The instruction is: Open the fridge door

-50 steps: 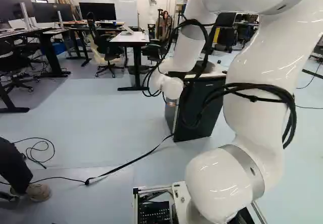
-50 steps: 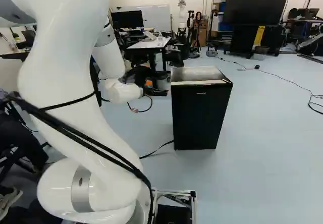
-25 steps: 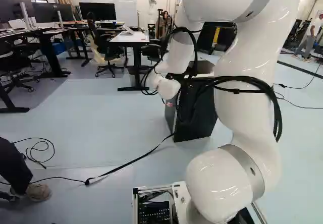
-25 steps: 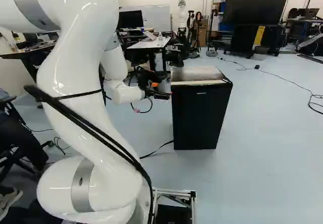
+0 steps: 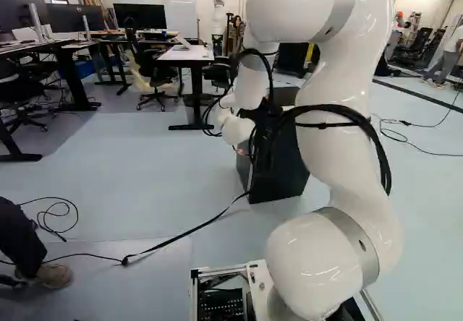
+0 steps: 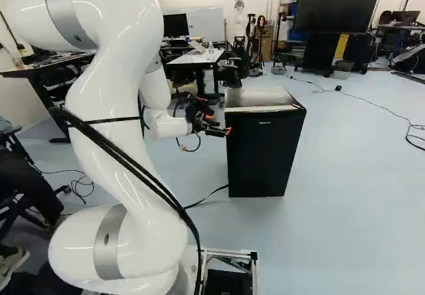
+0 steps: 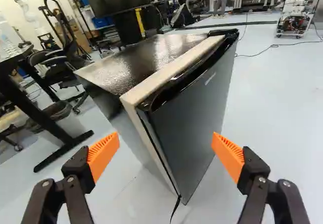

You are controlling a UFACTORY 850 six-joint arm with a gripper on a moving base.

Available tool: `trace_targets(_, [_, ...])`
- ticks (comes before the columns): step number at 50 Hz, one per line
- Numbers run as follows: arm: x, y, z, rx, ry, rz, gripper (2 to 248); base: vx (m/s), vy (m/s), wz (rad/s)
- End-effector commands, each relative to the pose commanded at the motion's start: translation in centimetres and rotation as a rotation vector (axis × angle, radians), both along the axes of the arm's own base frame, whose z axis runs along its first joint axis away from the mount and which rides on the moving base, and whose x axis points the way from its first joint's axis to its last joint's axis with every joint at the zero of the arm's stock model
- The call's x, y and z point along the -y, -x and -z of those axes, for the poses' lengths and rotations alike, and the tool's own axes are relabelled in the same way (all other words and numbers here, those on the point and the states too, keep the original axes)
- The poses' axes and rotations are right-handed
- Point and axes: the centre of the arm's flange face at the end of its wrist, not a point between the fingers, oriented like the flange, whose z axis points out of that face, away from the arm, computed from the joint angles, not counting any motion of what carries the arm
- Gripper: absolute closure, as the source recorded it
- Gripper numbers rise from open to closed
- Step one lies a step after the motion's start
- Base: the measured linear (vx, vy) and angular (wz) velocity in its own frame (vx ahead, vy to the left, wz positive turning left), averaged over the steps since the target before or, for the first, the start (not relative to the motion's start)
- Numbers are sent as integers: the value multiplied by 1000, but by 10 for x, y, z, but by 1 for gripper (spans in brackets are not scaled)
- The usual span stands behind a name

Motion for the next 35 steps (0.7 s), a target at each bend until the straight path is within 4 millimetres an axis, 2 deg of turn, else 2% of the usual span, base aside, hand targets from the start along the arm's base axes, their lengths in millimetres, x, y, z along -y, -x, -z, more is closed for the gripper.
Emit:
trace_targets(14, [-3,-3,16,-4,14,80,3,0,0,0])
trace_targets(35, [-20,0,17,25,31,162,3,0,0,0])
